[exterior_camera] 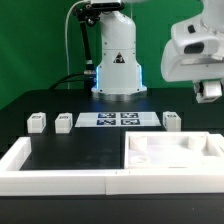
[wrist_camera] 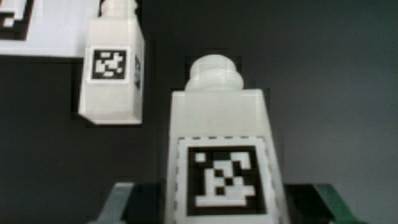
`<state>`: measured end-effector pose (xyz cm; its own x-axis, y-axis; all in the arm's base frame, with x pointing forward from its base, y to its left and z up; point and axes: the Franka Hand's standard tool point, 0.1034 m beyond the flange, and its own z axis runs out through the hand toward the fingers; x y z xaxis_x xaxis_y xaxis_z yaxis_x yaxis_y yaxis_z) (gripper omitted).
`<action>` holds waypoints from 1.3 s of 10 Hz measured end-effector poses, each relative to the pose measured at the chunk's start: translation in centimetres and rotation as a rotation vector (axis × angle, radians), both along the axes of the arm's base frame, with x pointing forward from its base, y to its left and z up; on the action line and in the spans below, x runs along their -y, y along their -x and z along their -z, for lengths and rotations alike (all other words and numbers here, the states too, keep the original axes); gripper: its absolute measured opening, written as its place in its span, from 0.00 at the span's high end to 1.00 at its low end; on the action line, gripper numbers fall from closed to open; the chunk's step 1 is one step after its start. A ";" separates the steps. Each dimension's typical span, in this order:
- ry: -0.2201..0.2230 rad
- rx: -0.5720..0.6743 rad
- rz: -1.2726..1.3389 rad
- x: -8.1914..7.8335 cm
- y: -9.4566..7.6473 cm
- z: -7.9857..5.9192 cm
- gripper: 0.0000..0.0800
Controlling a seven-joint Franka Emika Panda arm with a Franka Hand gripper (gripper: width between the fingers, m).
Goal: Assemble square table
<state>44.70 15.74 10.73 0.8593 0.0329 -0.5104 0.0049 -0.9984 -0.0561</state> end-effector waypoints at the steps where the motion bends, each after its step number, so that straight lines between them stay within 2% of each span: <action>1: -0.004 0.066 0.003 -0.2 -0.9 -0.5 0.64; 2: -0.011 0.153 0.008 -0.3 -1.3 -0.4 0.64; 3: -0.012 0.187 0.009 -0.2 -0.9 -0.3 0.64; 5: -0.031 0.346 0.012 -0.3 -1.8 -0.2 0.64; 6: -0.045 0.391 -0.014 0.5 -2.1 -0.1 0.64; 8: -0.058 0.538 0.001 1.3 -4.3 -1.1 0.64; 9: -0.059 0.566 0.007 1.4 -4.8 -1.5 0.64; 10: -0.068 0.653 0.013 1.2 -5.4 -1.5 0.64; 13: -0.088 0.859 0.014 1.1 -5.6 -1.3 0.64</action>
Offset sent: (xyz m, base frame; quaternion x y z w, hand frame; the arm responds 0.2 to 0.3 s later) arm 0.0000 0.0000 0.0000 0.0000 0.1938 0.0000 0.9810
